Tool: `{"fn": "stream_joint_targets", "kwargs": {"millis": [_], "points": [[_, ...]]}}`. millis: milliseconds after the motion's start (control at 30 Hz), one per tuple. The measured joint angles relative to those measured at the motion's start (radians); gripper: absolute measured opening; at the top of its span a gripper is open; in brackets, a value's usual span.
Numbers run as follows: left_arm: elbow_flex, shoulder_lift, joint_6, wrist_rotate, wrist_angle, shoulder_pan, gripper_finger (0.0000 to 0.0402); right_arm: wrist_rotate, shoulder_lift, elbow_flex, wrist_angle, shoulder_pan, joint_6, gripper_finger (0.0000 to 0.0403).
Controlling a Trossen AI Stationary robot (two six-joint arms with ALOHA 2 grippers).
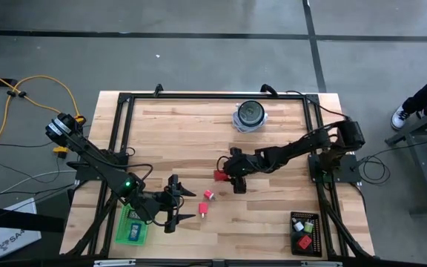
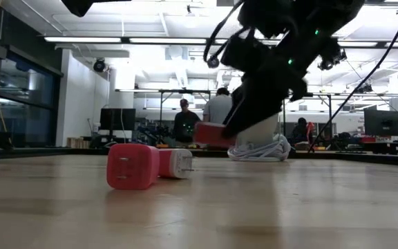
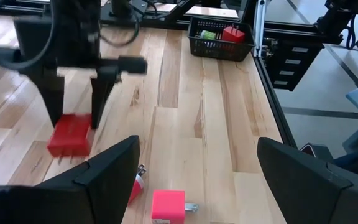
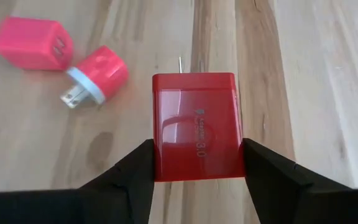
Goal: Pick & Place Office items
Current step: Put the red charger adapter into the black bin
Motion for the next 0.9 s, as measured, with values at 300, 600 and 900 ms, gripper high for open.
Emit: {"fn": "stream_joint_targets", "kwargs": {"millis": [300, 600, 900], "points": [[0.001, 0.0, 0.0, 0.0, 0.028, 0.0, 0.0317, 0.002, -0.164, -0.002, -0.171, 0.086, -0.025, 0.0196], [0.001, 0.0, 0.0, 0.0, 0.06, 0.0, 0.0317, 0.015, -0.279, -0.003, -0.313, 0.256, -0.115, 0.0197], [0.001, 0.0, 0.0, 0.0, 0.078, 0.0, 0.0317, 0.077, -0.351, -0.002, -0.479, 0.443, -0.011, 0.0196]]}}
